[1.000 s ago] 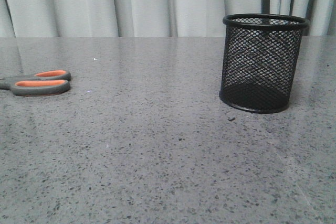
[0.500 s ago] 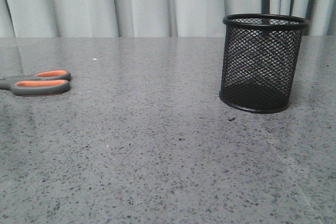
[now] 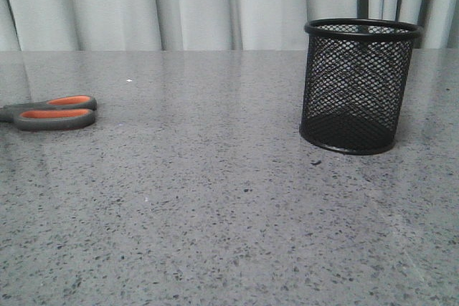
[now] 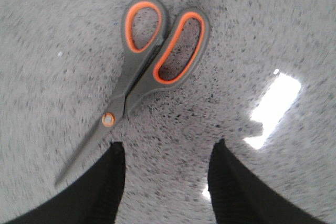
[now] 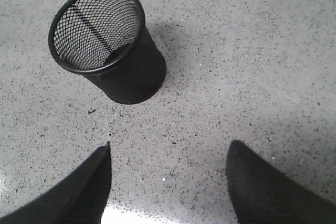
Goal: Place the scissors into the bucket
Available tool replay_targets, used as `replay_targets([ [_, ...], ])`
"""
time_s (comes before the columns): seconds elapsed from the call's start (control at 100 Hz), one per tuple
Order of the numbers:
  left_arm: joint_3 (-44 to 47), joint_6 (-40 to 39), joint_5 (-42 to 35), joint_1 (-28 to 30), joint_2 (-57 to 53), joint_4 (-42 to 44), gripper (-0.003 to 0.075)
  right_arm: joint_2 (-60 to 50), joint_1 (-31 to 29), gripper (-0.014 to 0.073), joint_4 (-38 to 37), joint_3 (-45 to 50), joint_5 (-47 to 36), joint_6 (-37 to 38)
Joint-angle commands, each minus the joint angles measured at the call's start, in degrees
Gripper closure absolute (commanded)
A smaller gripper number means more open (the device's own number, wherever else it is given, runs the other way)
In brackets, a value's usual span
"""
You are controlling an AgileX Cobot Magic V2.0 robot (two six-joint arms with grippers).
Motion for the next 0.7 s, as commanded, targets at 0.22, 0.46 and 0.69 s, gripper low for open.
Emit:
replay_targets([
  [0.22,-3.55,19.46,-2.4,0.11,8.05,0.56,0.0384,0.35,-0.36,0.0171,1.2,-1.94,-2.28,-1.36],
  [0.46,-7.92,19.58,-1.93,0.11,13.43,1.2,0.0384,0.35,-0.36,0.0171,1.2,-1.94,-1.67,-1.51],
  [0.69,-10.53,19.58,2.05,0.11,17.88,2.35,0.0384,0.35,-0.36,0.0171,1.2,-1.94,-1.67,-1.56],
])
